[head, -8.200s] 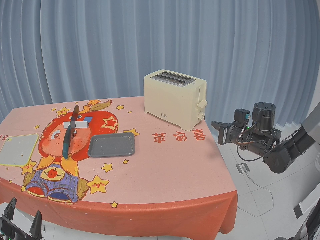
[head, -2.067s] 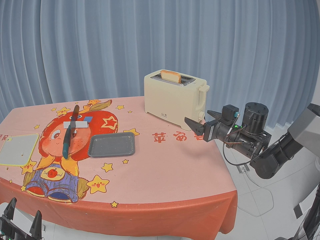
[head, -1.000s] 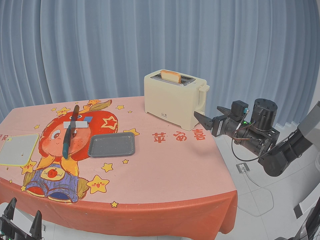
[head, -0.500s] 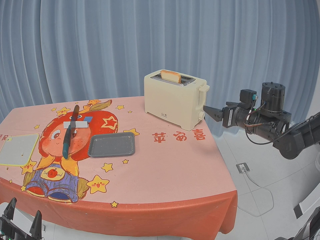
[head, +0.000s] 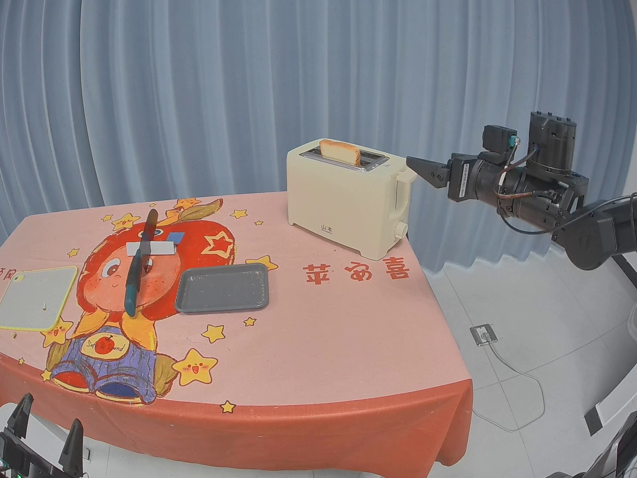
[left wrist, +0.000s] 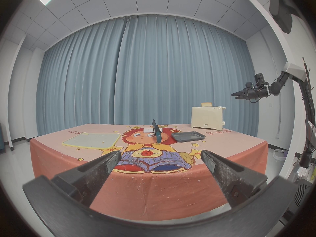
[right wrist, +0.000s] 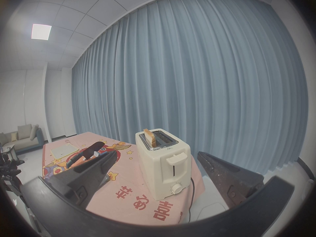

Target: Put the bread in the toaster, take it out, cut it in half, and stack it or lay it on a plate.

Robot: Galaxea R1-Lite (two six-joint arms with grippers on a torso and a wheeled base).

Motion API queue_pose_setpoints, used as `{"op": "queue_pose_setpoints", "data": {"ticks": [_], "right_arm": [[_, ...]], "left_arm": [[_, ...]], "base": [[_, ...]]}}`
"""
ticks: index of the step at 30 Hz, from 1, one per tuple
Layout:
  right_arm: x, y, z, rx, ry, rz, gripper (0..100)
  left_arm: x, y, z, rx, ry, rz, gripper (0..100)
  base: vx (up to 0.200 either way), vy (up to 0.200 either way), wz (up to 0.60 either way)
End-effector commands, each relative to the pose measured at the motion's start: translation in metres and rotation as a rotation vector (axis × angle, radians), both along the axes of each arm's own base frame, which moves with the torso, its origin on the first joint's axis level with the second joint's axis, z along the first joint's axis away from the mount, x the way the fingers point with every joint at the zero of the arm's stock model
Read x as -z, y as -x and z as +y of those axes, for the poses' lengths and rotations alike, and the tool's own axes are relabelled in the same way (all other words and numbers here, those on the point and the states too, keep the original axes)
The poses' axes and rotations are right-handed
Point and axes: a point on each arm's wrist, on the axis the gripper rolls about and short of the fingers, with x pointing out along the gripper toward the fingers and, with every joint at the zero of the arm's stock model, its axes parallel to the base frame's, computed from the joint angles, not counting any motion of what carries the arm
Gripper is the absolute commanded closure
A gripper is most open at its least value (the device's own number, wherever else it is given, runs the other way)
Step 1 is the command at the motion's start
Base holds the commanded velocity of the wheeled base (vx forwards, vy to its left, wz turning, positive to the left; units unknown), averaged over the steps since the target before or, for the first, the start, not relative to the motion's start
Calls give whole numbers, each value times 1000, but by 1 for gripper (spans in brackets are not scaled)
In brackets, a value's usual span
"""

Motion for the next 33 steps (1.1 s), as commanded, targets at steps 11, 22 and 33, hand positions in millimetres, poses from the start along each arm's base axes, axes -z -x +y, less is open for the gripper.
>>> {"op": "queue_pose_setpoints", "data": {"ticks": [11, 22, 33], "right_arm": [[-2, -53, 26, -88, 82, 58, 0], [28, -88, 66, -141, 100, 83, 0], [55, -122, 83, -147, 114, 113, 0]], "left_arm": [[5, -1, 0, -1, 0, 18, 0], [5, -1, 0, -1, 0, 18, 0], [5, -1, 0, -1, 0, 17, 0]], "base": [[0, 0, 0], [0, 0, 0], [0, 0, 0]]}}
